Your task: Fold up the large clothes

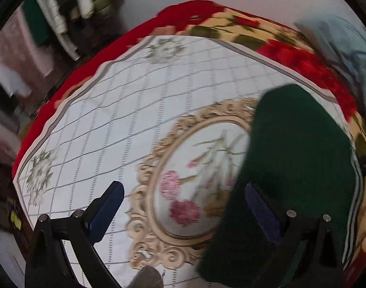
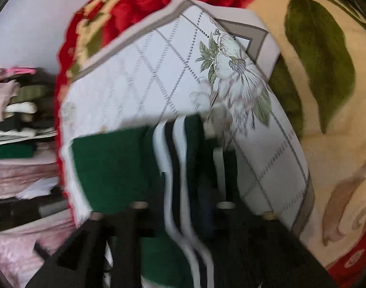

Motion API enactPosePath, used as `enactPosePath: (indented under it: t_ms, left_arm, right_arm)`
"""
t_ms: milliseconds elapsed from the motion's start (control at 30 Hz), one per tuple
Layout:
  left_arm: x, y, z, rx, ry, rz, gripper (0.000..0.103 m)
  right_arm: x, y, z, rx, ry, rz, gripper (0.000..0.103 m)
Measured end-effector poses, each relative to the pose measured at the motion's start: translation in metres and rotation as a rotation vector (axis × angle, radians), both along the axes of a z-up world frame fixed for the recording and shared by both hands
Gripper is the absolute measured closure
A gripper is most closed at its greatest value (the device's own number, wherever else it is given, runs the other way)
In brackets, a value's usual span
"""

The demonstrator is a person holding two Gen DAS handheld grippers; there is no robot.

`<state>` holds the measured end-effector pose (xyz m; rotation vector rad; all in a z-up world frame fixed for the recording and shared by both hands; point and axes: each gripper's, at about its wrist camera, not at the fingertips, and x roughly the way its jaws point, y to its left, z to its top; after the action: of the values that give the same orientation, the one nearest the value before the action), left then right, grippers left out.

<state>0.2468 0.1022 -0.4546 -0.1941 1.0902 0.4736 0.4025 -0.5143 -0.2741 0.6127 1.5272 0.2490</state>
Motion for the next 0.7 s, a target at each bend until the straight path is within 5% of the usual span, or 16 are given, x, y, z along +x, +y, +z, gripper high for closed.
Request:
enactPosePath:
  t_ms: [33, 167, 300, 333, 367, 433, 700]
  left_arm:
    - [0.002, -0.006, 0.0, -0.002, 0.007, -0.008, 0.0]
    - [0.004, -0.024, -0.005, -0.03, 0.037, -0.021, 0.0]
    - [0.001, -0.037, -0.022, -0.025, 0.102, -0.028, 0.0]
    - [0.001, -0.04, -0.026, -0.014, 0.113, -0.032, 0.0]
    - [0.001, -0.043, -0.03, 0.008, 0.125, -0.041, 0.0]
    - [0.001, -0.05, -0.036, 0.055, 0.151, -0.065, 0.0]
    - [0.008, -0.063, -0.035, 0.147, 0.188, -0.131, 0.0]
  right_arm:
    - [-0.013, -0.005, 0.007, 0.015, -0.003, 0.008, 0.044]
    - [-0.065, -0.011, 0.006, 0.058, 0.068, 0.066, 0.044]
    - [-0.11, -0.005, -0.039, 0.078, 0.187, 0.091, 0.044]
    - [-0.118, 0.001, -0.053, 0.121, 0.206, 0.087, 0.047]
    - [-0.122, 0.006, -0.06, 0.142, 0.204, 0.075, 0.074]
    - [-0.127, 0.014, -0.065, 0.156, 0.207, 0.049, 0.094]
    - [-0.163, 0.01, 0.029, 0.196, 0.04, -0.069, 0.095]
